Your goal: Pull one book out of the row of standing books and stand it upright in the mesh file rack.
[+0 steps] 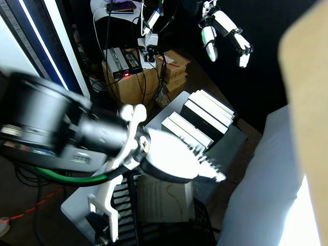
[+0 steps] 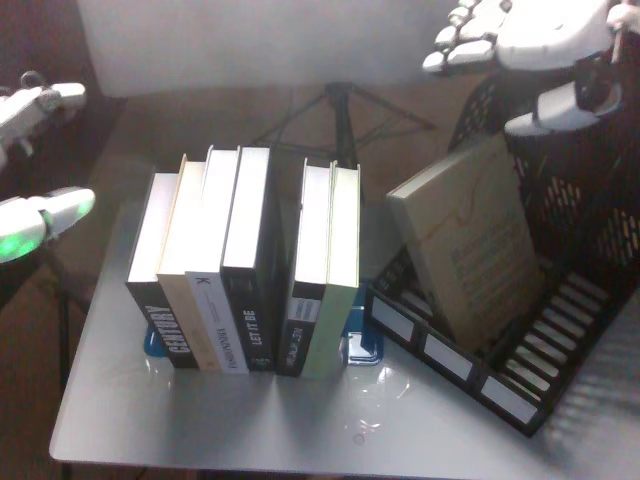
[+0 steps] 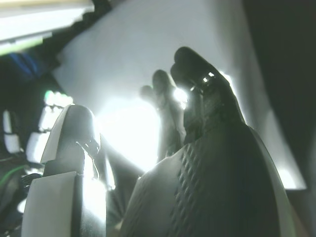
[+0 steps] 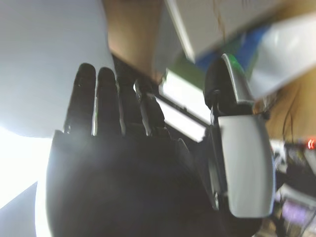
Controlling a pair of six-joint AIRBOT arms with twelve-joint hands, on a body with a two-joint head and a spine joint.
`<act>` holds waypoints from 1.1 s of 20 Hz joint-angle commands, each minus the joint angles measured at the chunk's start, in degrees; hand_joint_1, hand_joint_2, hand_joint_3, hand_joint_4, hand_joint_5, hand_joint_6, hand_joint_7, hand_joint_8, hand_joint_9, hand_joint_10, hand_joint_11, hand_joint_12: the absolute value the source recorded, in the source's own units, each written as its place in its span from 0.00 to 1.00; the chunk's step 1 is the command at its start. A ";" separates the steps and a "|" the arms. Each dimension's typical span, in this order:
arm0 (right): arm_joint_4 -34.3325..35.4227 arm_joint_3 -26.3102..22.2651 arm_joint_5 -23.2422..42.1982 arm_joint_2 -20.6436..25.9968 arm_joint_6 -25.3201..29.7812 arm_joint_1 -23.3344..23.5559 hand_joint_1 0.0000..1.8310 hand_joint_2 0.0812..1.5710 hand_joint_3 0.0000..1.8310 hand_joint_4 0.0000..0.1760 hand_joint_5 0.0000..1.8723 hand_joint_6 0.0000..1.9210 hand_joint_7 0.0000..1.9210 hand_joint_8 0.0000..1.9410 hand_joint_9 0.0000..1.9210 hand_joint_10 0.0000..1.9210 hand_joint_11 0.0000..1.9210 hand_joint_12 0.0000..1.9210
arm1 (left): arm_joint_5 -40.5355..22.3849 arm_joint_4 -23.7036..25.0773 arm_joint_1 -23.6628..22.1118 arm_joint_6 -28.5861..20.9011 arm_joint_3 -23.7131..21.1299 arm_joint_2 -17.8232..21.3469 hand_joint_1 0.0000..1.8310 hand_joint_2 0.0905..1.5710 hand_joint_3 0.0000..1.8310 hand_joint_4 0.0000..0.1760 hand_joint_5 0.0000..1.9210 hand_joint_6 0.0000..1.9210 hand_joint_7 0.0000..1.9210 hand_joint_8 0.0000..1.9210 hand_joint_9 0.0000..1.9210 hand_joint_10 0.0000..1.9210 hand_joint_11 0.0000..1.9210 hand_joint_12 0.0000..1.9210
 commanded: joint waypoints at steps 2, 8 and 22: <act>11.29 -0.37 -0.83 2.28 -6.15 0.15 0.21 0.86 0.01 0.10 0.00 0.00 0.00 0.00 0.00 0.00 0.00 0.00 | -4.67 1.17 -2.15 -0.20 1.19 -0.50 0.41 0.81 0.00 0.00 0.06 0.09 0.10 0.00 0.00 0.23 0.00 0.61; 61.68 -3.87 8.55 8.20 -37.79 -4.32 0.06 0.85 0.00 0.12 0.00 0.00 0.00 0.00 0.01 0.02 0.00 0.76 | -2.45 6.76 -6.52 -0.20 2.38 -0.89 0.23 0.84 0.00 0.02 0.05 0.01 0.07 0.00 0.01 0.21 0.00 0.59; 114.76 -18.43 31.73 19.57 -71.21 -27.43 0.00 0.88 0.02 0.02 0.00 0.00 0.00 0.00 0.00 0.00 0.00 0.00 | -1.63 19.33 -12.70 -0.20 0.80 -0.77 0.00 0.82 0.00 0.19 0.02 0.01 0.00 0.00 0.00 0.00 0.01 0.00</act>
